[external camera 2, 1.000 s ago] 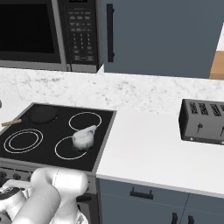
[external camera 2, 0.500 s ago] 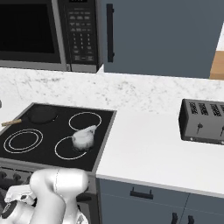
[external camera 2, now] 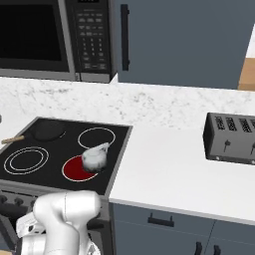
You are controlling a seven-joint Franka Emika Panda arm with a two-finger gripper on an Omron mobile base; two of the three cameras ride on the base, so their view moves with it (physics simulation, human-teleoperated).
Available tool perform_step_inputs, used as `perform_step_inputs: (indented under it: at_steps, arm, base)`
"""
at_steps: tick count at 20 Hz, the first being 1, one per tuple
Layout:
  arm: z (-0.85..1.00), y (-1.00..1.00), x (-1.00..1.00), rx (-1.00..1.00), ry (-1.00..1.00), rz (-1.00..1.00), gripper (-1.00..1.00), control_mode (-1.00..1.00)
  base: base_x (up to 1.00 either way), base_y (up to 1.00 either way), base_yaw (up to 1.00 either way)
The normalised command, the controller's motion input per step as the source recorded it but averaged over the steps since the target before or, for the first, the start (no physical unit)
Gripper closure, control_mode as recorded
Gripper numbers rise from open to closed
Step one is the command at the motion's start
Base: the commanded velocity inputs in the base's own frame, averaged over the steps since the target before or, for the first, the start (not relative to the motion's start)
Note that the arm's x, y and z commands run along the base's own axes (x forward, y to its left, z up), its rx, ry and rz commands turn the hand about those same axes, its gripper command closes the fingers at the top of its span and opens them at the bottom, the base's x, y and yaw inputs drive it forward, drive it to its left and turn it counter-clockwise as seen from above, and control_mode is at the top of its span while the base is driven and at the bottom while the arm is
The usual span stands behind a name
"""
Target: Pick the kettle from the counter and place it on a stove burner. Then turn the burner on.
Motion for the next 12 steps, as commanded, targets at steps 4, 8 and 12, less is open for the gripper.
perform_step_inputs:
  at_steps: [4,8,12]
  arm:
    - [0.09,0.89,-0.02,-0.4,0.0,0.3,1.0,-1.0]
    - [0.02,0.2,-0.02,-0.1,0.02,0.02,1.0,-1.0]
    - [0.0,0.0,-0.01,0.0,0.0,0.0,1.0,-1.0]
  base:
    - [0.0,0.0,0.0]
    - [0.0,0.0,0.0]
    - [0.0,0.0,0.0]
